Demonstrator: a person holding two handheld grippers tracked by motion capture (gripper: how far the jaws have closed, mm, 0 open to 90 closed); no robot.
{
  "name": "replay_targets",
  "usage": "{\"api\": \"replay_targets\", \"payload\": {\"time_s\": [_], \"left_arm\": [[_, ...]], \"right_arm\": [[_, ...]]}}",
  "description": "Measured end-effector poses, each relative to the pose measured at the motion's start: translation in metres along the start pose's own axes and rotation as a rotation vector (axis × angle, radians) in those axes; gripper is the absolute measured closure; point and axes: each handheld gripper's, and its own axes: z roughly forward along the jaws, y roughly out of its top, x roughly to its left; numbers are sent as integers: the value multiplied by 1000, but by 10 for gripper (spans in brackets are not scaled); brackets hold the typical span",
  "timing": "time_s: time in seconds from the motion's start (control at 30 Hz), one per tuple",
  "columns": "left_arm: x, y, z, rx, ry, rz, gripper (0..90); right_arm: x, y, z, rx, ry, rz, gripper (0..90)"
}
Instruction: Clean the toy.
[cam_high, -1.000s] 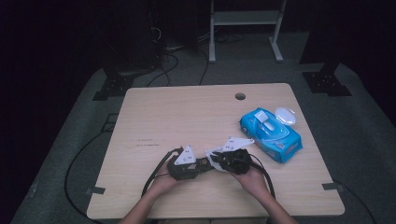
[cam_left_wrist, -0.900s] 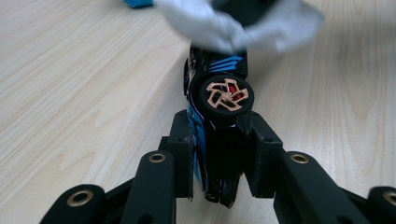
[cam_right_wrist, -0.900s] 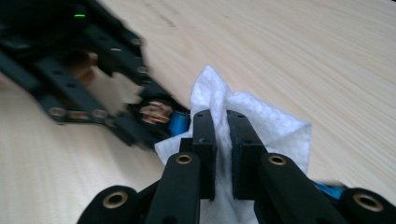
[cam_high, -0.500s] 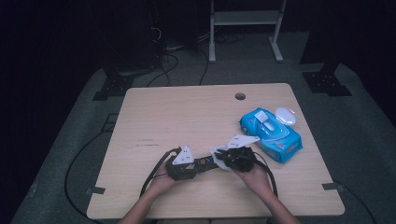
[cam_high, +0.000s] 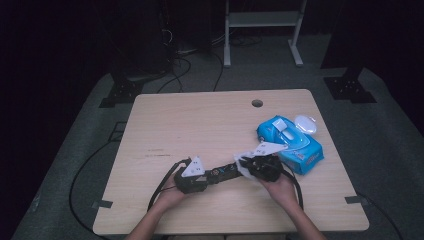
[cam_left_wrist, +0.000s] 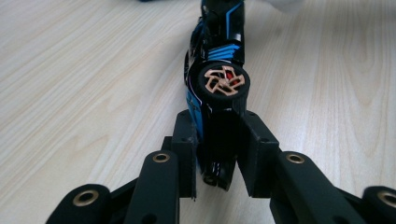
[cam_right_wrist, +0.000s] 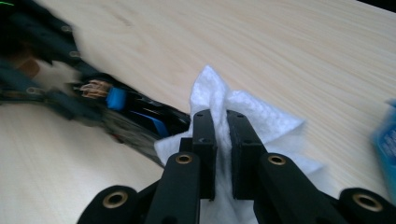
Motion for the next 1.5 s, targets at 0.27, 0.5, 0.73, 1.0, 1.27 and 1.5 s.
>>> {"api": "replay_targets", "payload": {"time_s": [0.27,0.5,0.73,1.0,1.27,1.5], "left_arm": [[2,3,5,-12,-22,-36,695],[-1,5,10,4,0,-14,680],[-2,5,11,-6,-1,-8,709],[-2,4,10,-9,-1,-7,709],[-1,3,7,-5,-3,-2,710],[2,0,2,5,3,3,710]], "right_arm": [[24,9,17,-18,98,-15,823],[42,13,25,-30,163,-37,822],[28,13,19,-17,97,-16,822],[31,15,21,-9,93,-54,823],[13,9,11,-10,26,-12,823],[-4,3,1,-6,-30,29,823]]}}
